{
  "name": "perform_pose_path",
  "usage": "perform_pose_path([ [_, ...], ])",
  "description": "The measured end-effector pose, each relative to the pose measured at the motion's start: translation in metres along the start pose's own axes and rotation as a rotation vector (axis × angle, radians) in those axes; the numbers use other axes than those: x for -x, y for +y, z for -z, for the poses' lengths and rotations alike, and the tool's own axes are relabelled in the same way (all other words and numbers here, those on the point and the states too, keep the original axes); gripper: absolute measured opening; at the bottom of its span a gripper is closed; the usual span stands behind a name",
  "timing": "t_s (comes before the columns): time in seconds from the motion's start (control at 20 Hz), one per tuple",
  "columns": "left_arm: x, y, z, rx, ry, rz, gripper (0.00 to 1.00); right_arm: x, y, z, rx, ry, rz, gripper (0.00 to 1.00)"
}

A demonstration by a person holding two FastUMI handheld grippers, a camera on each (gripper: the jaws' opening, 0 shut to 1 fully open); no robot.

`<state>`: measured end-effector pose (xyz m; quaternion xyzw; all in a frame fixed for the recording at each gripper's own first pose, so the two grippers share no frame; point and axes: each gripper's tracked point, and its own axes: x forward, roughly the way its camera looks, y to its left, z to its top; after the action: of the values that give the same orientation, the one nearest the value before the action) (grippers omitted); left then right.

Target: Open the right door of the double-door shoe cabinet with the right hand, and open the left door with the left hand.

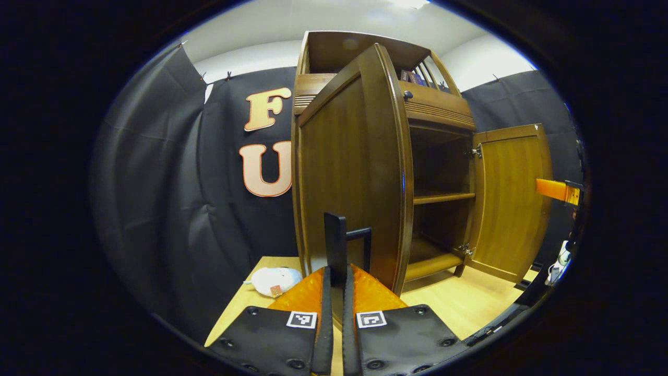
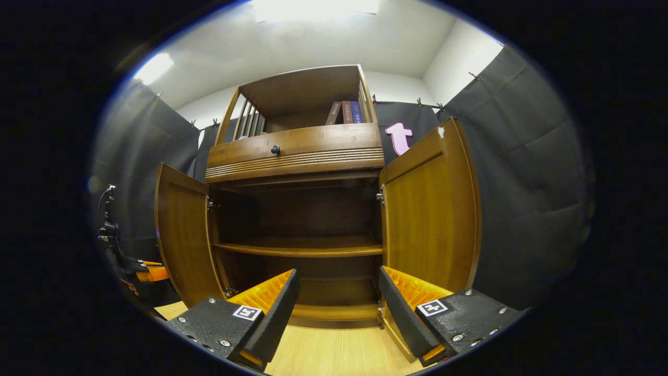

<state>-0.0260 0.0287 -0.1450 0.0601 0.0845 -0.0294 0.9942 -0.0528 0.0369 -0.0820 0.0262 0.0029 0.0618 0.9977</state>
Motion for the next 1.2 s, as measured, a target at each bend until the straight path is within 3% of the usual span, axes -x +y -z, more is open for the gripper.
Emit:
perform_pose_path([
  [0.15,0.002,0.014,0.002,0.022,-0.005,-0.004,0.17,-0.006,0.019,0.003,-0.007,0.003,-0.027,0.93],
  [0.35,0.008,0.032,0.003,0.031,-0.005,-0.017,0.13,-0.012,0.033,0.003,0.015,0.005,-0.048,0.93],
  [1.2,0.011,0.074,0.003,0.047,-0.008,-0.082,0.11,-0.020,0.054,0.009,0.014,0.018,-0.076,0.93],
])
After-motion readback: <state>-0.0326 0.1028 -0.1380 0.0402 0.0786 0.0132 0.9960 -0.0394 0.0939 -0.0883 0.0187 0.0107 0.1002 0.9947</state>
